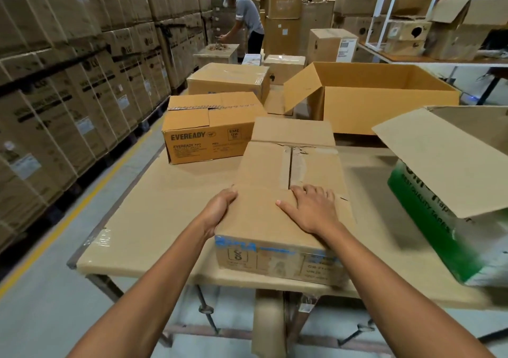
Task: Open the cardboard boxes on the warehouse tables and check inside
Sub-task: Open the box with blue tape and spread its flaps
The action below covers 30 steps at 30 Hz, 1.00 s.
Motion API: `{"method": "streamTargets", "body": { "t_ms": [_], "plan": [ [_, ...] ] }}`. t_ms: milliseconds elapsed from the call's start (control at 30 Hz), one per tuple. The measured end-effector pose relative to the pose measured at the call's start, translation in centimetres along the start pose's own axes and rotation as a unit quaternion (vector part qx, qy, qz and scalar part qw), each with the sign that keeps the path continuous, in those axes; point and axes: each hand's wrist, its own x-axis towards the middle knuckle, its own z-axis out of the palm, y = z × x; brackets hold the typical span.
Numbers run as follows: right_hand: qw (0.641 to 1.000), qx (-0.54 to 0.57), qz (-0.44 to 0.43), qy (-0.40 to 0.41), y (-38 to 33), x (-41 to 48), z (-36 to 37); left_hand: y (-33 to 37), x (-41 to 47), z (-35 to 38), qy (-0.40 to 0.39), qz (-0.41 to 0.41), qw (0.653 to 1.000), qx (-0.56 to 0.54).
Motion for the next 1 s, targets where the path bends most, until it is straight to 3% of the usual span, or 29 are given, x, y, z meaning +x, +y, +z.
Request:
{"method": "streamTargets", "body": {
  "t_ms": [67, 167, 367, 467, 533, 600, 667, 800, 1000],
  "plan": [
    [1.0, 0.006, 0.0, -0.002, 0.5, 0.2, 0.0, 0.0, 0.9, 0.2, 0.03, 0.039, 0.992, 0.119],
    [1.0, 0.021, 0.006, 0.01, 1.1, 0.3, 0.0, -0.5, 2.3, -0.2, 0.059, 0.1, 0.953, 0.28],
    [0.999, 0.029, 0.014, 0.003, 0.6, -0.3, -0.9, -1.5, 2.8, -0.4, 0.088, 0.187, 0.876, 0.435],
    [0.999, 0.039, 0.01, 0.032, 0.1, -0.8, -3.2, -0.3, 1.8, 0.2, 0.141, 0.235, 0.883, 0.38],
    [0.997, 0.051, 0.002, 0.055, 0.1, -1.1, -5.8, 1.3, 0.6, 1.3, 0.175, 0.237, 0.929, 0.225],
    [0.995, 0.062, -0.016, 0.071, 0.4, -1.7, -8.6, 3.2, -0.9, 2.3, 0.156, 0.205, 0.965, 0.055],
    [0.994, 0.077, -0.033, 0.068, 0.8, -2.8, -11.1, 4.7, -2.5, 2.7, 0.102, 0.164, 0.981, -0.022],
    [0.991, 0.105, -0.078, 0.027, 1.4, -5.8, -14.8, 7.2, -5.4, 1.5, -0.038, 0.1, 0.994, -0.021],
    [0.95, 0.19, -0.154, -0.195, 1.1, -12.0, -16.6, 6.4, -9.4, -0.3, -0.188, 0.014, 0.981, 0.036]
  ]
}}
